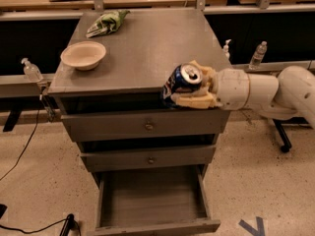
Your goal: Place pepsi can into bottom drawer
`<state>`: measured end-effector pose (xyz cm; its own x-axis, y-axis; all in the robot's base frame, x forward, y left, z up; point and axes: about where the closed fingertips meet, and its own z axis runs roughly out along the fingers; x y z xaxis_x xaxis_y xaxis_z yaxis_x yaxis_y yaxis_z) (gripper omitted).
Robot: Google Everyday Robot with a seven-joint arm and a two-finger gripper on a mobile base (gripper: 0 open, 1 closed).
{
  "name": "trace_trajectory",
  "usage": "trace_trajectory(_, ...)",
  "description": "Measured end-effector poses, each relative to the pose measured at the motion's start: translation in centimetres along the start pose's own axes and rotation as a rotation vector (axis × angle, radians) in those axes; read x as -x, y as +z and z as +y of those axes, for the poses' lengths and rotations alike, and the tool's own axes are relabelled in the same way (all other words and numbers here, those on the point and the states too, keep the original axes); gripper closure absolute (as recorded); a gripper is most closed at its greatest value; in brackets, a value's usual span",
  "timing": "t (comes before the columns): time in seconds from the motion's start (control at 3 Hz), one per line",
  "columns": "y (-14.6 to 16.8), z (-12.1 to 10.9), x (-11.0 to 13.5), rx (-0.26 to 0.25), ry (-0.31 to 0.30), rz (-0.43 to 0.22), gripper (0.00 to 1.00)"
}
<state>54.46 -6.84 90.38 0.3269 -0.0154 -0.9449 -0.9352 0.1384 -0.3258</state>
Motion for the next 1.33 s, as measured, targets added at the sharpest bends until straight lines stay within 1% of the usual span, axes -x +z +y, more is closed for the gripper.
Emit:
trace_trajectory(0.33, -0.8, 4.4, -6.3, 0.106, 0.082, -0.001, 1.00)
trace_trajectory(0.67, -0.8, 4.8, -6.7, 0.119, 0.088, -0.004, 1.00)
trace_trajectory(1.0, -0.7, 4.7, -6.5, 0.117, 0.087, -0.004, 1.00)
trace_trajectory(1.33, -2.1, 8.2, -12.3, 0.177, 0.131, 0.062, 1.00)
